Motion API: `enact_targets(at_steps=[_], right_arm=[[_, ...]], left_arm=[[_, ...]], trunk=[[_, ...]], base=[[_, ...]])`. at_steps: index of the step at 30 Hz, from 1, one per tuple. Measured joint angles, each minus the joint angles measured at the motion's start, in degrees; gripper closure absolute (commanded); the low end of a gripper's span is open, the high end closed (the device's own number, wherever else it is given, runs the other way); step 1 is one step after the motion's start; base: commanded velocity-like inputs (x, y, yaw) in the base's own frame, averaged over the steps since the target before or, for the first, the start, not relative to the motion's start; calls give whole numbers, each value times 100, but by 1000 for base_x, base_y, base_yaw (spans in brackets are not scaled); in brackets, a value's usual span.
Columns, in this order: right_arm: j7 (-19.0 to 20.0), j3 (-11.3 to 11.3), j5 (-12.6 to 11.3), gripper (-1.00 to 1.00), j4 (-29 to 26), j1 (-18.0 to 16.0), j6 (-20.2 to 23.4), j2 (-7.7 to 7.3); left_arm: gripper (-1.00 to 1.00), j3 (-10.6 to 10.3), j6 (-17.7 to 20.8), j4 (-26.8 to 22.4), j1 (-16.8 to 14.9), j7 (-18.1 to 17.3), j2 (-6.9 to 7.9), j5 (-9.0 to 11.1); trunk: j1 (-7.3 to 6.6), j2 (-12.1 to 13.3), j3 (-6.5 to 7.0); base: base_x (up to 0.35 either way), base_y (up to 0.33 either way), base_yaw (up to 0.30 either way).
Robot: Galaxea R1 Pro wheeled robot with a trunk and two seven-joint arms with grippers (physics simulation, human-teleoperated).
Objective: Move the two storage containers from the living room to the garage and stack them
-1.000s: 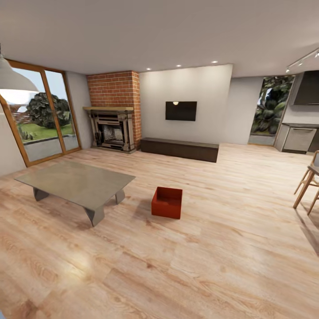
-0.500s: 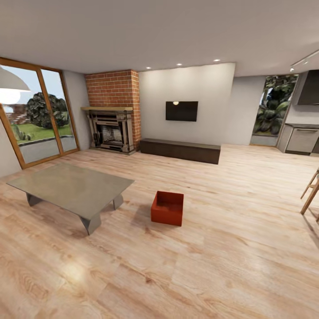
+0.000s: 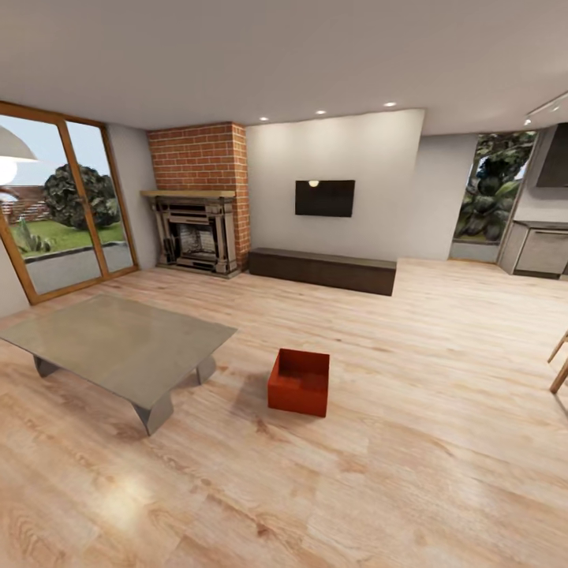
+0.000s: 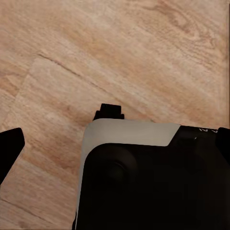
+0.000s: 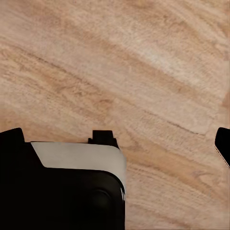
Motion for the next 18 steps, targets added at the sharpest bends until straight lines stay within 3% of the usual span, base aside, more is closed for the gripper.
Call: enact_targets(at_steps=[18], right_arm=[[0,0,1,-100,0,0,0,-4]], left_arm=[[-100,0,0,0,0,0,0,0]], trunk=[[0,0,0]], base=[[323,0,0]])
